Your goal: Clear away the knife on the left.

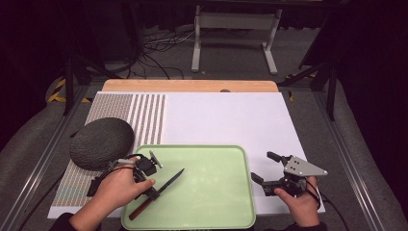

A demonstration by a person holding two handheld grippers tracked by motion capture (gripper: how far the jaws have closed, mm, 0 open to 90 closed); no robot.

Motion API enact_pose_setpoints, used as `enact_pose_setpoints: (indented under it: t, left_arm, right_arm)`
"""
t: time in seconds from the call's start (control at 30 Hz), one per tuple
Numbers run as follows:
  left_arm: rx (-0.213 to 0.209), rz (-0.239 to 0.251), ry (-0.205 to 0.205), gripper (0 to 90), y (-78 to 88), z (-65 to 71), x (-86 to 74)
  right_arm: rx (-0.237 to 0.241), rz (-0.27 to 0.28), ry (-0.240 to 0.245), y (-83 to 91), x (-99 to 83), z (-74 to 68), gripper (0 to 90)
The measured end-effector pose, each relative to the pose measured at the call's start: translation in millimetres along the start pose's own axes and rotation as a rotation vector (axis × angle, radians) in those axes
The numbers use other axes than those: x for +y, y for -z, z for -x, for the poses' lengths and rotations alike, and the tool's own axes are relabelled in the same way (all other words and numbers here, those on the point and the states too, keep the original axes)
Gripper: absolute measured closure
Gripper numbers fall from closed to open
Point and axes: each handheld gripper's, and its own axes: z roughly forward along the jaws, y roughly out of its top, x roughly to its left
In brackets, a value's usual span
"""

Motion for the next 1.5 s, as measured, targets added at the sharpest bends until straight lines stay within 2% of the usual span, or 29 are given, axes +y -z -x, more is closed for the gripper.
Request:
enact_pose_setpoints:
  t: [0.63,0.73,0.8,0.93,0.97,1.03,1.13,1.23,1.27,1.3,1.37,1.4,1.43,1.47,1.5]
  left_arm:
    - [0.027,-0.006,0.023,75.1,-2.8,-2.3,-0.6]
    - [0.042,0.002,0.019,60.3,-1.1,0.2,-0.3]
    - [0.048,0.012,0.004,54.2,1.2,2.5,-0.1]
    - [0.066,0.047,-0.025,36.2,4.2,6.4,-0.3]
    - [0.078,0.054,-0.063,31.9,5.8,8.9,-0.3]
    - [0.075,0.056,-0.097,26.4,6.3,11.3,-0.8]
    - [0.09,0.065,-0.147,22.4,7.0,15.0,-1.2]
    - [0.134,0.087,-0.228,18.0,6.0,19.2,-1.2]
    - [0.134,0.087,-0.228,18.4,6.0,19.2,-1.2]
    - [0.14,0.106,-0.285,19.2,5.4,22.1,-0.7]
    - [0.117,0.117,-0.31,25.1,4.7,24.0,-0.2]
    - [0.118,0.128,-0.352,32.0,5.0,25.8,0.3]
    - [0.122,0.124,-0.372,44.2,5.0,26.5,0.7]
    - [0.125,0.115,-0.384,51.9,4.8,26.9,1.1]
    - [0.139,0.117,-0.413,56.9,4.0,27.5,1.5]
  right_arm:
    - [0.005,-0.004,-0.002,-1.0,-0.7,0.2,6.7]
    - [0.006,-0.005,-0.005,-1.2,-1.2,0.7,6.7]
    - [0.008,-0.004,-0.007,-1.4,-1.4,0.8,6.7]
    - [0.008,-0.005,-0.005,-1.3,-1.3,0.7,6.7]
    - [0.008,-0.005,-0.005,-1.3,-1.3,0.8,6.7]
    - [0.007,-0.004,-0.003,-1.2,-1.2,0.8,6.7]
    - [0.007,-0.004,-0.001,-1.1,-1.0,0.6,6.7]
    - [0.009,-0.006,0.0,-1.1,-1.2,0.7,6.7]
    - [0.007,-0.005,0.001,-1.2,-1.2,0.5,6.7]
    - [0.008,-0.005,0.0,-1.2,-1.1,0.5,6.7]
    - [0.009,-0.006,-0.001,-1.4,-1.2,0.4,6.7]
    - [0.01,-0.006,-0.001,-1.4,-1.2,0.3,6.7]
    - [0.01,-0.007,0.0,-1.6,-1.3,0.1,6.7]
    - [0.008,-0.009,0.002,-1.6,-1.2,0.0,6.7]
    - [0.009,-0.009,0.003,-1.6,-1.2,-0.1,6.7]
